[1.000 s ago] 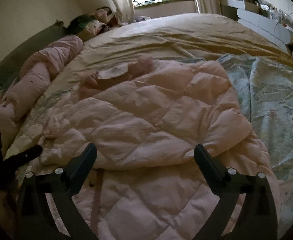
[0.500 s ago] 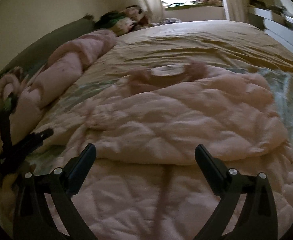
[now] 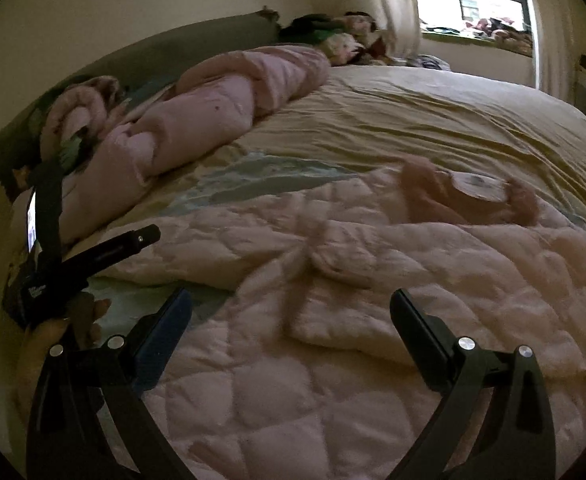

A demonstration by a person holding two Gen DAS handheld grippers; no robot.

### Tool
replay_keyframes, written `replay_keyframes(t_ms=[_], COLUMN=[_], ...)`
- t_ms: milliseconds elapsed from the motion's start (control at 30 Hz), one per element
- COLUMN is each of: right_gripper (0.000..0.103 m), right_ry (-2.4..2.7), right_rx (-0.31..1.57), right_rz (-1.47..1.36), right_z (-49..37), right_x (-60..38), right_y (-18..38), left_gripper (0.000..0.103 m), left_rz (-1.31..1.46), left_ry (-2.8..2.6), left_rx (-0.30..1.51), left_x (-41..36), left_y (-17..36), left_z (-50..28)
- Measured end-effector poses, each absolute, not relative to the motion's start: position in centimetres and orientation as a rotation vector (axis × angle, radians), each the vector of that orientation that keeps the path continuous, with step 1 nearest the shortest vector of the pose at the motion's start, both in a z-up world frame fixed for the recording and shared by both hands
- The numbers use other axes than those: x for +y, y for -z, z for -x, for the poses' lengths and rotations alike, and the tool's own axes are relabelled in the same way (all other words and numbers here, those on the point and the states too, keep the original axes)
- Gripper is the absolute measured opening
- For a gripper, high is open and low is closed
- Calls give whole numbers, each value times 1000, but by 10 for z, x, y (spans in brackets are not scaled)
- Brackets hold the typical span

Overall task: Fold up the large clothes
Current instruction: 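Grasp the other jacket sleeve with the left tool and lift it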

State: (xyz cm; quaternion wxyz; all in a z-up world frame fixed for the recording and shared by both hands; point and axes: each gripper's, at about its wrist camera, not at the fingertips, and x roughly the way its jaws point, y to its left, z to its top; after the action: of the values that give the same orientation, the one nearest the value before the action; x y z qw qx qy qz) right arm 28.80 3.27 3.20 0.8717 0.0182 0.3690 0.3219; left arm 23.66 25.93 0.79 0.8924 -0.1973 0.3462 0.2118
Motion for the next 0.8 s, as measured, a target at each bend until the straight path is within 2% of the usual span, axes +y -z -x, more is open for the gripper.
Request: replay_keyframes(t_ms=[400,800], right_gripper=[99,99], right_ry=[-776,-842], right_rx=[770,795], right_rz=[41,100], right_z=[-286,-296], right_x=[113,185], right_y=[-35,-30], left_gripper=[94,94], left_rz=[524,648], left_ry=[-566,-682], left_rx=[696,757], left_x=[320,376], left_y=[-3,31], left_z=[-213,-198])
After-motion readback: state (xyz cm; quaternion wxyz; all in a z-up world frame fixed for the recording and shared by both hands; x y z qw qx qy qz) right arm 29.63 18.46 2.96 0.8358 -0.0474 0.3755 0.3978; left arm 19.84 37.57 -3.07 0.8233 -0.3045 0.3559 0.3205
